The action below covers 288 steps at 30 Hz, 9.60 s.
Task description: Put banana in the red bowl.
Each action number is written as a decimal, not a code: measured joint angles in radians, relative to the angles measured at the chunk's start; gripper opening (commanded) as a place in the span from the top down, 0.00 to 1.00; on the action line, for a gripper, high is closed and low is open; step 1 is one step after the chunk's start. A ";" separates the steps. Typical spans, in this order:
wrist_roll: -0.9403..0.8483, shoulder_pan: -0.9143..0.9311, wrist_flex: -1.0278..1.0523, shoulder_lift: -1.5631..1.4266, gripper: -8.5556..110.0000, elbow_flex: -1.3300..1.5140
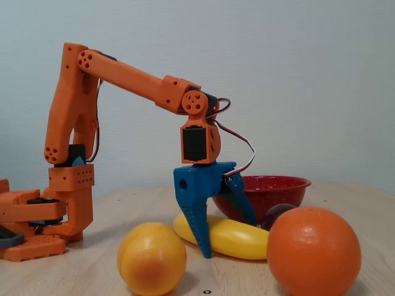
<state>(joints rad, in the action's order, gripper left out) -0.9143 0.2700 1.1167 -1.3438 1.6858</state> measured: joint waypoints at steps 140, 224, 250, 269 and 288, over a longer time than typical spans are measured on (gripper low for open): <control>0.123 0.003 0.238 -0.703 0.93 0.095; 0.399 -0.670 0.227 0.249 0.82 -0.841; 0.518 -0.476 0.209 -0.140 0.93 -0.537; 0.581 -0.399 -0.005 -0.830 0.93 0.336; 0.736 -0.328 -0.003 -1.675 0.93 1.134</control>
<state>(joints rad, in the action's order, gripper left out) -0.1779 -0.0583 1.1137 -3.0189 2.8195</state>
